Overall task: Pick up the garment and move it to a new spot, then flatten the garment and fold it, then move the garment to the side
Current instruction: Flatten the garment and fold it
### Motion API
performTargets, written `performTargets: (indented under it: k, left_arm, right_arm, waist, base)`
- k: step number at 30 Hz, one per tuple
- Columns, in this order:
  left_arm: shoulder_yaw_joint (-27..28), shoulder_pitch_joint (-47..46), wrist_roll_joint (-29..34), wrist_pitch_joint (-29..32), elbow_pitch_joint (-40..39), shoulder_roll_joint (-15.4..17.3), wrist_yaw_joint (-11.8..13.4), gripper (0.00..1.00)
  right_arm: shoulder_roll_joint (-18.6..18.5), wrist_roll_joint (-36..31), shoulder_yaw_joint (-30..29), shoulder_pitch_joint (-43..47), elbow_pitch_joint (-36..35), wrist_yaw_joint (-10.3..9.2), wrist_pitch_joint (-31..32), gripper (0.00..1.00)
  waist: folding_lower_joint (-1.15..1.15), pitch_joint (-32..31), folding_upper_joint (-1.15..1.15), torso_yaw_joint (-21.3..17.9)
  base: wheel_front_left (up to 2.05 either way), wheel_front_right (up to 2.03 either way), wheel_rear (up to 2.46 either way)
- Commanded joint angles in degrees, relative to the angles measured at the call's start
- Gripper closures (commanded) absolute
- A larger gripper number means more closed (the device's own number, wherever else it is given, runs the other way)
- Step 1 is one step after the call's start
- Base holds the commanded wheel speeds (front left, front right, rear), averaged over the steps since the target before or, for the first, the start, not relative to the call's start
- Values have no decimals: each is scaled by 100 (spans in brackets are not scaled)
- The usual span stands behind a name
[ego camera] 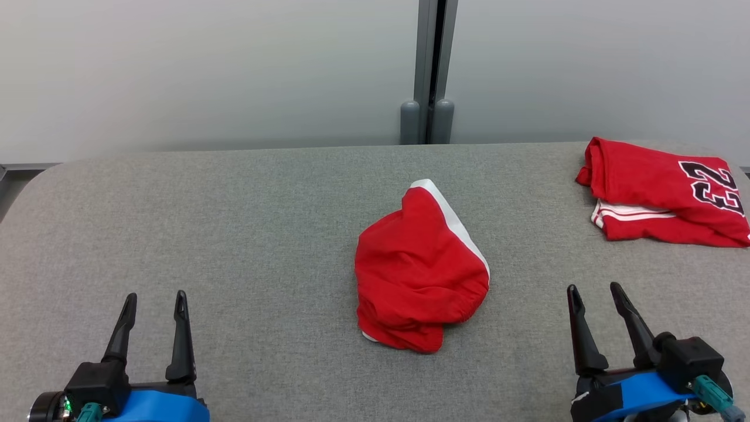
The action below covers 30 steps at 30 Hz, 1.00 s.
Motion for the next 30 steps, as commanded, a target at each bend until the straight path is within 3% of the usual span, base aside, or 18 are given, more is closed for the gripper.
performTargets:
  k: [1,11,22,30]
  left_arm:
    - [15,-49,25,-23,-32,-5,-29,0]
    - [-51,-322,84,-23,-30,-93,-66,0]
    - [-120,-628,70,-23,-43,-185,-107,0]
    - [-159,-786,90,-23,-29,-210,-127,0]
  right_arm:
    - [-2,-48,1,-96,-31,1,-17,0]
    - [-210,-160,448,-1290,431,1,-18,0]
    - [-280,-217,522,-2293,2109,1,-18,0]
    - [-226,-289,338,-2528,3385,1,-17,0]
  waist:
    - [0,32,-1,29]
    - [0,346,-1,327]
    - [0,769,-1,723]
    - [0,973,-1,951]
  base:
    - [0,0,0]
    - [0,0,0]
    - [0,0,0]
    - [0,0,0]
